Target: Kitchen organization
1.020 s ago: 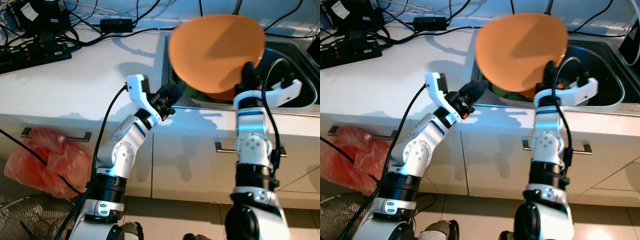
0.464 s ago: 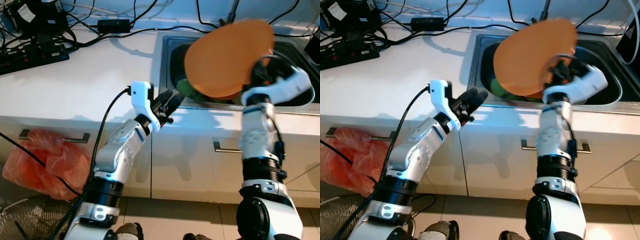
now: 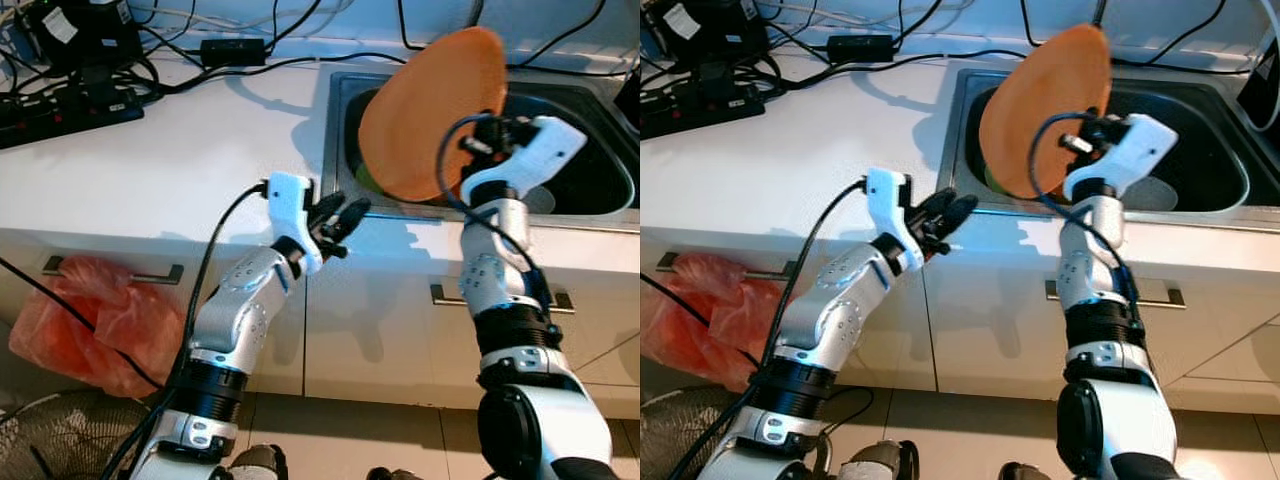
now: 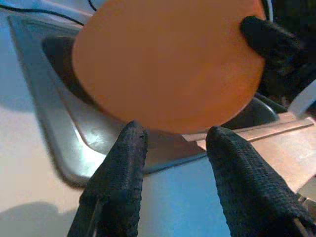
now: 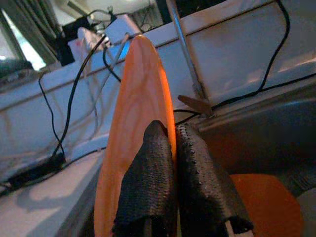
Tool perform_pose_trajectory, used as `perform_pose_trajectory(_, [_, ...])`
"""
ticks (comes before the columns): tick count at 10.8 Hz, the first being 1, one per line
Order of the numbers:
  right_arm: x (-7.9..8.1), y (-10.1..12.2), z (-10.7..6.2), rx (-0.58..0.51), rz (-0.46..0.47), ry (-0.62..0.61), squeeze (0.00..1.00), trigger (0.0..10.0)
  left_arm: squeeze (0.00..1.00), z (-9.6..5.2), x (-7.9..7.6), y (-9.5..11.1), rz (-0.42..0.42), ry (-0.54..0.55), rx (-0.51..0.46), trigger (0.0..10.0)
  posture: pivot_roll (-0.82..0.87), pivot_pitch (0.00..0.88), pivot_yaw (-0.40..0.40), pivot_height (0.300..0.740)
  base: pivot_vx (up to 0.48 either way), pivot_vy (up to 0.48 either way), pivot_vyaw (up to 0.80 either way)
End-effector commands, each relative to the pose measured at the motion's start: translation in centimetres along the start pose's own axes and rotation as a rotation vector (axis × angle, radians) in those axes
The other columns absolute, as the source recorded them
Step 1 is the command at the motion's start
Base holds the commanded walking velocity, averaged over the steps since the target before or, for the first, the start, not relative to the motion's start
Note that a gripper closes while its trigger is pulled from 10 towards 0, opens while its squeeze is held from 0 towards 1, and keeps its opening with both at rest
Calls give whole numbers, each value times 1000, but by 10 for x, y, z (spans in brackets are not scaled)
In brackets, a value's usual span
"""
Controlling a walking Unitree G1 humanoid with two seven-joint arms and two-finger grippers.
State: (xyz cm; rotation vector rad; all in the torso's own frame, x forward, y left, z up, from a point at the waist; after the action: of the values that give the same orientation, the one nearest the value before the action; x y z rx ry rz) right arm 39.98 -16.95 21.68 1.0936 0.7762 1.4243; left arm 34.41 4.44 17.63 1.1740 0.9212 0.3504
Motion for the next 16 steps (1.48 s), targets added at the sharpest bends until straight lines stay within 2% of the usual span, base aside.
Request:
perform_pose_trajectory(1, [8, 14, 7, -66, -34, 34, 0, 10000, 0, -1, -2, 1, 18, 1, 0, 10000, 141, 50, -13, 740, 0, 0, 0])
perform_pose_trajectory(6, [28, -7, 1, -17, -48, 100, 0, 10000, 0, -3, -1, 0, 31, 15, 3, 10000, 155, 65, -18, 740, 0, 0, 0])
perform_pose_trajectory(9, [44, -29, -9, 63, -71, 177, 0, 10000, 0, -3, 0, -1, 33, 23, 1, 10000, 161, 68, -22, 740, 0, 0, 0])
perform_pose_trajectory(11, [49, -31, -11, 63, -87, 191, 0, 10000, 0, -4, 1, -1, 47, 37, -6, 10000, 166, 69, -26, 740, 0, 0, 0])
perform_pose_trajectory(12, [47, -28, -9, 46, -112, 181, 0, 10000, 0, -3, 0, 0, 48, 37, -9, 10000, 168, 71, -26, 740, 0, 0, 0])
perform_pose_trajectory(14, [23, 1, 6, -80, -183, 52, 0, 10000, 0, -5, 0, 0, 37, 37, -12, 10000, 164, 73, -24, 740, 0, 0, 0])
perform_pose_trajectory(16, [15, 19, 11, -158, -224, 6, 0, 10000, 0, -5, 0, -2, 36, 36, -8, 10000, 162, 74, -22, 740, 0, 0, 0])
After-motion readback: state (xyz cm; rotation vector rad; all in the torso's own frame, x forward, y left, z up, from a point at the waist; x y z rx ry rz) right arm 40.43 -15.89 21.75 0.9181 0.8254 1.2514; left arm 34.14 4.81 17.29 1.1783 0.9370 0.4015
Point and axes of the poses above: a point about 5 cm out from each wrist's last joint towards the gripper, its own z axis pointing out of the wrist towards the gripper, its own y axis along the axis of the wrist's last joint, x = y × z, the point moved 2 cm from there along z, pointing out of the wrist towards the gripper, and after that the axes turned 11 degrees about -z, right-handed, at the moved point
